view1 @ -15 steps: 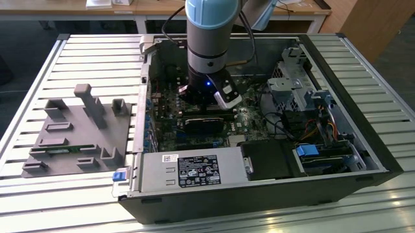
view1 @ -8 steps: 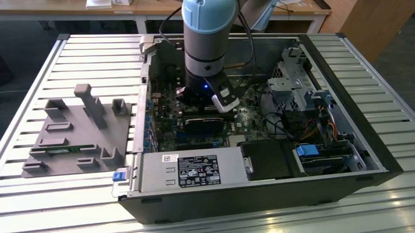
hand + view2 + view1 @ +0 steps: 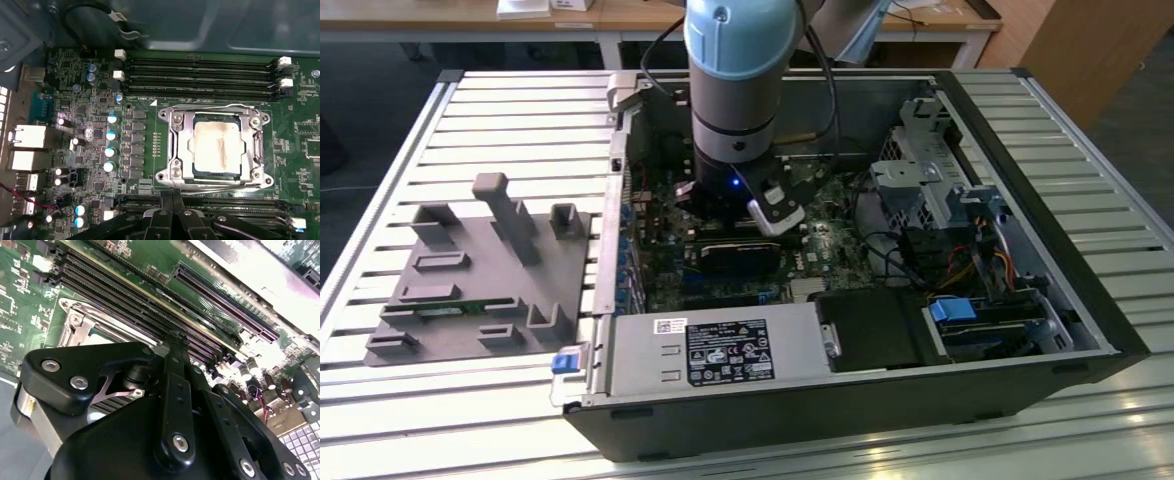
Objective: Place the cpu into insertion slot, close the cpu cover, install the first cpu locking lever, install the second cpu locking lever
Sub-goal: 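Install the second cpu locking lever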
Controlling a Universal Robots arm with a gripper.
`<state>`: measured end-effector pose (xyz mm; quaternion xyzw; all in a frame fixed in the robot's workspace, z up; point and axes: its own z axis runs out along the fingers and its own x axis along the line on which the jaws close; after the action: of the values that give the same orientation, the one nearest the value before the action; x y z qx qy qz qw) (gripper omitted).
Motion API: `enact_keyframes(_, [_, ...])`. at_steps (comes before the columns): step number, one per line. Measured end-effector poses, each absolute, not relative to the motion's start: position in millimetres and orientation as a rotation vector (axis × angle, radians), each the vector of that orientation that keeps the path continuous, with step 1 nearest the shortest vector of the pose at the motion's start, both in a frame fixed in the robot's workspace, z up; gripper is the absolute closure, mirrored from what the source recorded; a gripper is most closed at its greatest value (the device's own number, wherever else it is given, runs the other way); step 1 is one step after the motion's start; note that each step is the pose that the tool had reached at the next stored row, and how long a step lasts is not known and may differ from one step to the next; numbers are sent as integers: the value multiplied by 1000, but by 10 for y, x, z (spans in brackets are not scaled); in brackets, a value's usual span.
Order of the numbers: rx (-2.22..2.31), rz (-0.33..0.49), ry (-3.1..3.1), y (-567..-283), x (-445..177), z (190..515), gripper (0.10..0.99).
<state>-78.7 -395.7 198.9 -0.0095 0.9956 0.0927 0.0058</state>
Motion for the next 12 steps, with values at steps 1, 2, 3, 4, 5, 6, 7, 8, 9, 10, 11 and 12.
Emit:
enact_keyframes(1, [-30,296,3116,-3958,-788,1981,980])
enact_keyframes(2, [-30,304,3115,-3958,-788,1974,980])
enact_keyframes(3, [-30,314,3114,-3958,-788,1967,980])
enact_keyframes(4, [-29,324,3113,-3957,-790,1960,980])
enact_keyframes(5, [-29,336,3111,-3957,-795,1955,980])
enact_keyframes(6, [-30,348,3110,-3958,-800,1950,980])
enact_keyframes(7, [-29,359,3109,-3958,-806,1944,980])
enact_keyframes(8, [-29,369,3108,-3957,-809,1938,980])
enact_keyframes(9, [-29,378,3106,-3958,-811,1932,980])
enact_keyframes(10, [-29,387,3105,-3958,-814,1927,980])
enact_keyframes(11, [-29,396,3104,-3957,-817,1922,980])
enact_keyframes(12, [-29,404,3103,-3957,-820,1916,980])
